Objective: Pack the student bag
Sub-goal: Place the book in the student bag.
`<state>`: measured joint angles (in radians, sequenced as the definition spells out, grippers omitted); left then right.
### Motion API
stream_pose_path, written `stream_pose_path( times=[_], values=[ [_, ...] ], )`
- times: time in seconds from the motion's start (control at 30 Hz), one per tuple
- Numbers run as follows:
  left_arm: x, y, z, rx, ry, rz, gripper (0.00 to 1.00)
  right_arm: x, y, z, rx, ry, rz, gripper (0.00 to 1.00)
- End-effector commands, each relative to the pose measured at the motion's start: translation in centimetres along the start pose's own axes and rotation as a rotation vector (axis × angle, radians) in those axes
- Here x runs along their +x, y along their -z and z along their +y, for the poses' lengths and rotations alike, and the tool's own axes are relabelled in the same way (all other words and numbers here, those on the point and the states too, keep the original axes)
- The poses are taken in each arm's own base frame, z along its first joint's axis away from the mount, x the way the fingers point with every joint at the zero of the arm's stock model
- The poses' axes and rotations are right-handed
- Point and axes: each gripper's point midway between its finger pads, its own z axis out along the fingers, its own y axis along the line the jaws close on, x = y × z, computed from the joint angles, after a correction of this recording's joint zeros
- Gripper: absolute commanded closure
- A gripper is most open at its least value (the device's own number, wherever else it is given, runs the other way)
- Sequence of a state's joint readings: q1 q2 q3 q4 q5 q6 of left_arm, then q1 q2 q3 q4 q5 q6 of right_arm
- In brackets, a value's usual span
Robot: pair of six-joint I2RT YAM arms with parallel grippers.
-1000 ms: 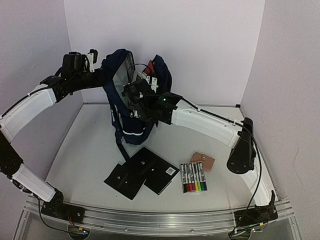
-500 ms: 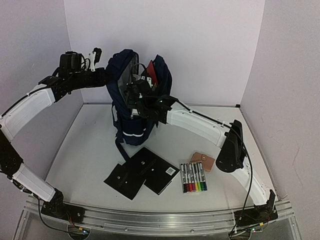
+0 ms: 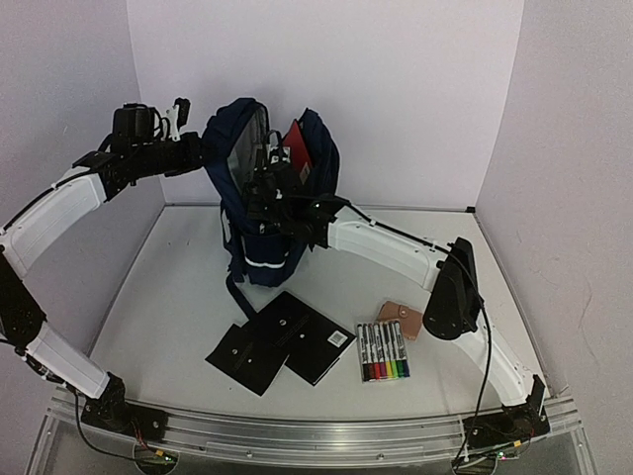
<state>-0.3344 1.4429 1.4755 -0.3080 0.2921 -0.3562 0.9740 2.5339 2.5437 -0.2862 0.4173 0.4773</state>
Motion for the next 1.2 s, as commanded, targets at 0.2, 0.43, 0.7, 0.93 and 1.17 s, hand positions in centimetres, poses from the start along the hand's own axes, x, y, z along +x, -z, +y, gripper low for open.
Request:
stream_pose_path(
  times=[0.2,0.43,0.7,0.93,1.17],
  values=[
    [-2.0,1.9,3.0,-0.072,0.084,-0.052,1.0,-12.6,9.2,-0.1,-0.035,0.081,-0.12,0.02],
    [-2.3,1.9,2.7,-0.055,0.076,-0.044,1.0,-11.4,8.6,-0.7,-0.006,0.094,-0.102,0.13],
    [-2.1,2.0,2.5,-0.05,0.071,-0.034,1.0,-8.6,8.1,2.9,-0.215,0.117,-0.014,0.29],
    [-1.6,2.1,2.4,-0.036,0.068,-0.023,1.0,-3.1,4.3,3.4,-0.254,0.136,0.068,0.45],
    [-0.9,2.2,1.5,0.022,0.057,0.0,1.0,0.1,0.5,2.4,-0.274,0.053,0.124,0.66]
  ],
)
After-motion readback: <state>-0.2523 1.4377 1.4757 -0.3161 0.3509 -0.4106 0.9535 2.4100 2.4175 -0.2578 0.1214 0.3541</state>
